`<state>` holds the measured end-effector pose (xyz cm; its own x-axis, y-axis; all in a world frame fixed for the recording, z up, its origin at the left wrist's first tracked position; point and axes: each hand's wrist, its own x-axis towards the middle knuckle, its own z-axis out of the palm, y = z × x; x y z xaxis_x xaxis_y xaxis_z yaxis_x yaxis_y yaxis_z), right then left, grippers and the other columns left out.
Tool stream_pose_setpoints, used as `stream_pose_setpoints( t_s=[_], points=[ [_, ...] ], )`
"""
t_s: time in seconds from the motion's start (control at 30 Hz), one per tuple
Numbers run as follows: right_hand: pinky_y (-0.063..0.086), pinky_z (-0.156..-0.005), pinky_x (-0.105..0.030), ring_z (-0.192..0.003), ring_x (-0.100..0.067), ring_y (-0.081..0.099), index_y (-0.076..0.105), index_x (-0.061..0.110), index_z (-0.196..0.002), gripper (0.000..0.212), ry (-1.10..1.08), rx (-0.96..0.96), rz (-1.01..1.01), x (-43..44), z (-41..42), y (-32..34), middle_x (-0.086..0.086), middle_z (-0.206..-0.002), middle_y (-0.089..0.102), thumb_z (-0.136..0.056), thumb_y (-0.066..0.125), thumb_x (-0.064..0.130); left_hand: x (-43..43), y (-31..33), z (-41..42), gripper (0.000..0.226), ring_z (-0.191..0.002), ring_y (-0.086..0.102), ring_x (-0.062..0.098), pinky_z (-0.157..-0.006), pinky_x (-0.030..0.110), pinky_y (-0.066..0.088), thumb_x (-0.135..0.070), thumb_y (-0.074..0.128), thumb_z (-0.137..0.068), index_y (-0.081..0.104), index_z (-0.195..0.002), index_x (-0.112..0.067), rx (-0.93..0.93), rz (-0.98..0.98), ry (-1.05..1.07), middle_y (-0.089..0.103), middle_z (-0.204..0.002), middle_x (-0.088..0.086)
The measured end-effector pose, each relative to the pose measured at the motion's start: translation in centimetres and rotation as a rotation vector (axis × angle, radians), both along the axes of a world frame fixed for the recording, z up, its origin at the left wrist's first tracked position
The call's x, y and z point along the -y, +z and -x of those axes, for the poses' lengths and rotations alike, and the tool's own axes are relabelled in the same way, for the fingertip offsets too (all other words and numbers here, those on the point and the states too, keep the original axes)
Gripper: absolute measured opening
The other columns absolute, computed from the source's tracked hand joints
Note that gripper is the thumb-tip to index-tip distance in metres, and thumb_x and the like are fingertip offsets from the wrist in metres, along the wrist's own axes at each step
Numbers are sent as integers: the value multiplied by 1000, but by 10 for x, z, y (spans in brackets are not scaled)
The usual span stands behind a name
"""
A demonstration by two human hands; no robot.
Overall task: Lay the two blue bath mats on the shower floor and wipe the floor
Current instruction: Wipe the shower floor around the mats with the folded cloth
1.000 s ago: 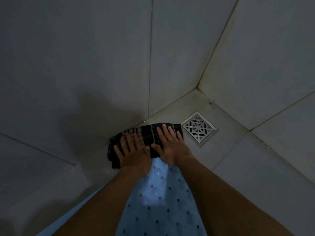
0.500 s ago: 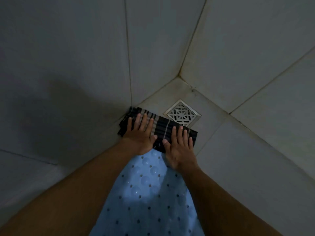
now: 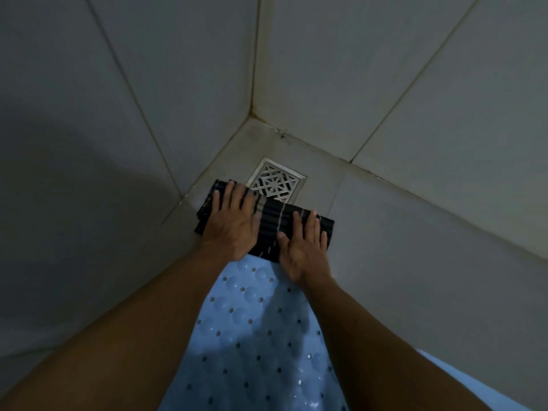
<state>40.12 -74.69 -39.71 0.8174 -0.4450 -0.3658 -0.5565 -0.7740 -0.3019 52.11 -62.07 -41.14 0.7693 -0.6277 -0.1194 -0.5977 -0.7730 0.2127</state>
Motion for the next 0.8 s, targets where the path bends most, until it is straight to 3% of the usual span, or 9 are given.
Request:
stream_pose_setpoints(
  t_s=[0.13, 0.3, 0.47, 0.63, 0.8],
  points=[
    [-12, -120, -45, -151, -29, -18, -14, 18, -157, 65, 4, -52, 103, -7, -1, -4, -15, -164, -18, -105, 11, 49, -1, -13, -7, 67, -153, -9, 27, -122, 50, -6, -49, 11, -102, -1, -159, -16, -30, -97, -68, -5, -167, 9],
    [-15, -118, -44, -148, -29, -26, -23, 19, -154, 68, 33, -194, 22, -3, -6, 10, -16, -160, -27, -105, 11, 52, -4, -15, -11, 68, -153, -5, 28, -121, 51, -2, -51, 15, -102, 5, -159, -16, -5, -89, -101, 0, -167, 10],
    [-15, -119, -44, -148, -28, -26, -24, 18, -153, 69, 73, -149, 15, 5, 1, 8, -15, -160, -28, -104, 11, 52, 1, -19, -11, 80, -153, 5, 33, -120, 57, 4, -57, 3, -93, 16, -158, -13, 3, -68, -82, 11, -165, 14],
    [-9, -122, -45, -149, -27, -25, -23, 15, -153, 71, 152, -72, 55, 32, 13, -3, -13, -160, -27, -104, 10, 53, 23, -9, 6, 79, -152, -15, 31, -119, 54, -10, -56, -3, -90, -6, -158, -16, -69, -186, 14, -12, -166, 12],
    [-9, -122, -43, -149, -23, -24, -22, 17, -154, 71, 260, -78, 81, 100, 29, -2, -11, -161, -27, -104, 13, 53, 72, -6, 50, 69, -151, -17, 31, -119, 54, -13, -52, 8, -102, -10, -158, -15, -79, -195, 142, -15, -165, 13]
  ],
)
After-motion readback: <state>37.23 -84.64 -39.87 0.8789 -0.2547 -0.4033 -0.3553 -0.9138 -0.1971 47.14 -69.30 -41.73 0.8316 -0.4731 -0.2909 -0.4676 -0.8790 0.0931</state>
